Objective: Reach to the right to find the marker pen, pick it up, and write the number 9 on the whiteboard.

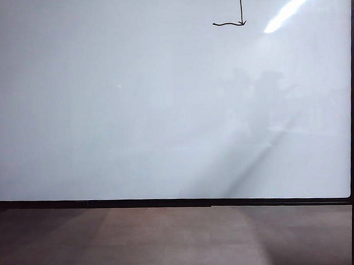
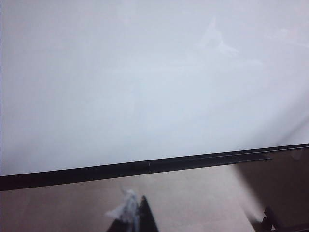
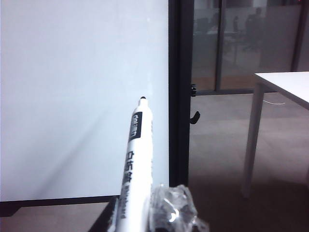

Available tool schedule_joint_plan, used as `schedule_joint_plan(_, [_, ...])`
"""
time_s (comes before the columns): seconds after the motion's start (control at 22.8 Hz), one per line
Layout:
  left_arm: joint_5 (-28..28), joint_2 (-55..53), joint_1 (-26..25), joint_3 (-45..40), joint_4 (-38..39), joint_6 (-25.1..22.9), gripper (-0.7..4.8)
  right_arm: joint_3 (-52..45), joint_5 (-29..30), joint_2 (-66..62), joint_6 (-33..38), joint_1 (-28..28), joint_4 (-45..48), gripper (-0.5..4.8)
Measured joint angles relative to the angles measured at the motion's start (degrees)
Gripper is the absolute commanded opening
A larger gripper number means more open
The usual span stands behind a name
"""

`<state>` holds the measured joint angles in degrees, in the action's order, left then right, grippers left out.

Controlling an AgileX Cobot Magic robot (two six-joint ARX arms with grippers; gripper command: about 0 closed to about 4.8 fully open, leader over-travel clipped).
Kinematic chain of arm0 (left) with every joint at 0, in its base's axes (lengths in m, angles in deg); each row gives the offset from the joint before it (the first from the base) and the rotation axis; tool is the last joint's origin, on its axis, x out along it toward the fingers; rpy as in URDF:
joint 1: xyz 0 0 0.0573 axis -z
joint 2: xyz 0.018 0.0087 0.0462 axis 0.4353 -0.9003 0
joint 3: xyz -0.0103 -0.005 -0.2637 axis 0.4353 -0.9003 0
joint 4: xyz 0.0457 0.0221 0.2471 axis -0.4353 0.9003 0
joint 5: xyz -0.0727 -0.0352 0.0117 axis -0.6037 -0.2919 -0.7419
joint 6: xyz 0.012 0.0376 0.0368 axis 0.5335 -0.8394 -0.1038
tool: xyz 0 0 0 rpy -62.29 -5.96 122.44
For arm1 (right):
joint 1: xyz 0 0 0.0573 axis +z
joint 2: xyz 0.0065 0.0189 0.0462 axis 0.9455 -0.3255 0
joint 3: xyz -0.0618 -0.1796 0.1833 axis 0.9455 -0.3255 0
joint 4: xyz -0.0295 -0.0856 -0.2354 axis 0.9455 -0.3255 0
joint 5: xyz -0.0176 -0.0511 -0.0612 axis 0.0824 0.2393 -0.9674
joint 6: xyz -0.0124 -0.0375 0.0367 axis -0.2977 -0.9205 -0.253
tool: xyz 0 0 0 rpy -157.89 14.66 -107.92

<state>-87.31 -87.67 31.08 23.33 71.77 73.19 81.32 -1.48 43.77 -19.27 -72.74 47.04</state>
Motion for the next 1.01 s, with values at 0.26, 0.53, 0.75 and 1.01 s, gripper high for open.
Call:
schedule_joint_plan(0.26, [0.0, 0.0, 0.0, 0.0, 0.0, 0.0, -0.05, 0.0, 0.0, 0.0, 0.2, 0.1, 0.0, 0.04])
schedule_joint_plan(0.53, [0.0, 0.0, 0.0, 0.0, 0.0, 0.0, -0.05, 0.0, 0.0, 0.0, 0.4, 0.2, 0.1, 0.04])
schedule_joint_plan(0.75, [0.0, 0.0, 0.0, 0.0, 0.0, 0.0, -0.05, 0.0, 0.2, 0.0, 0.4, 1.8, 0.1, 0.04])
schedule_joint_plan(1.01, [0.0, 0.0, 0.0, 0.0, 0.0, 0.0, -0.05, 0.0, 0.1, 0.0, 0.4, 1.9, 0.1, 0.04])
